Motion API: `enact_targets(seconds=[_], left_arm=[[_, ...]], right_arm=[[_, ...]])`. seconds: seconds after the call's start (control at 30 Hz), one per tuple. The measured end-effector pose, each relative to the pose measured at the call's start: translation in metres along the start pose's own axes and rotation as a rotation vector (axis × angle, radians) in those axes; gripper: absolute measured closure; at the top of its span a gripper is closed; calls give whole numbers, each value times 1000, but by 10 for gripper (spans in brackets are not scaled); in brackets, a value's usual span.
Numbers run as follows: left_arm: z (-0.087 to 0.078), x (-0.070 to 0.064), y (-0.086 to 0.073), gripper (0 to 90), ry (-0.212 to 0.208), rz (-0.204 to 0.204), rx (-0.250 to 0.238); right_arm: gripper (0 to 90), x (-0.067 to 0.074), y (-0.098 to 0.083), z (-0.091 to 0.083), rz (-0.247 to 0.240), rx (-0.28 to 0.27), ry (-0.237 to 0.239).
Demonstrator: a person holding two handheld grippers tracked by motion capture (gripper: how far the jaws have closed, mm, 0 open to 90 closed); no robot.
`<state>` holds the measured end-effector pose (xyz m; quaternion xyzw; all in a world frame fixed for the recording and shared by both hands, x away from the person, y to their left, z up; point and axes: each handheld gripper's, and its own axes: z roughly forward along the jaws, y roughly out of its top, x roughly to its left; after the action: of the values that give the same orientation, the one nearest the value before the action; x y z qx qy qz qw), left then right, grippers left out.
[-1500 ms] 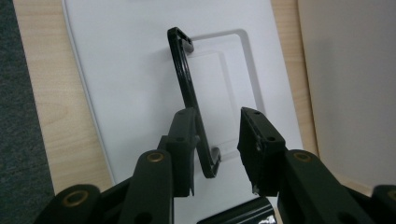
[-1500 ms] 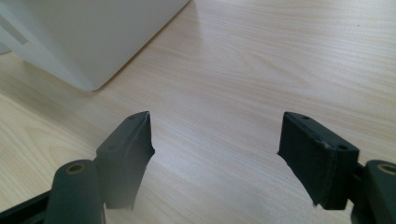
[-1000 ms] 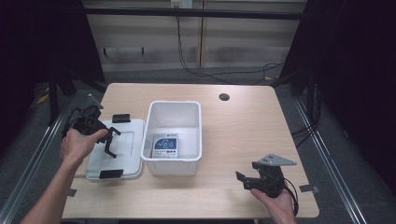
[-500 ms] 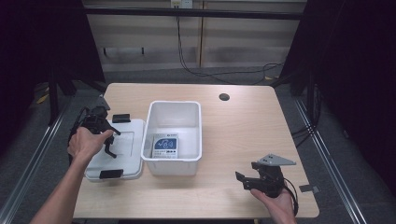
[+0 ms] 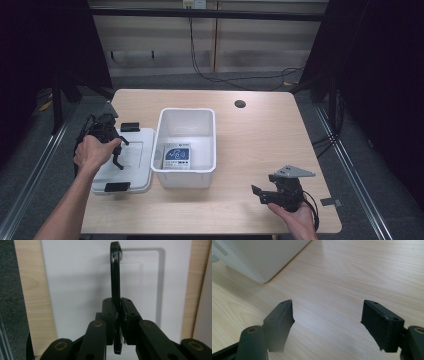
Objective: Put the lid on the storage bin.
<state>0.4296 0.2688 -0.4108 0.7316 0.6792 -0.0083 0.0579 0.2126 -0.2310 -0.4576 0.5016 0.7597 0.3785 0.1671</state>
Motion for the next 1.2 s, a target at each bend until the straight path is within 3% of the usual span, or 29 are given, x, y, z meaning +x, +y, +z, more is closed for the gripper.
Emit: enact_targets(seconds=[0.2,0.83,1.2], left_arm=[[-1,0,0,850,-1,18,-6],[-12,3,1,851,-8,10,-12],[-27,11,0,851,-56,3,-33]], right_arm=[[250,0,0,0,-2,3,6],[249,0,-1,2,-1,24,10],[248,0,-1,2,-1,29,6]])
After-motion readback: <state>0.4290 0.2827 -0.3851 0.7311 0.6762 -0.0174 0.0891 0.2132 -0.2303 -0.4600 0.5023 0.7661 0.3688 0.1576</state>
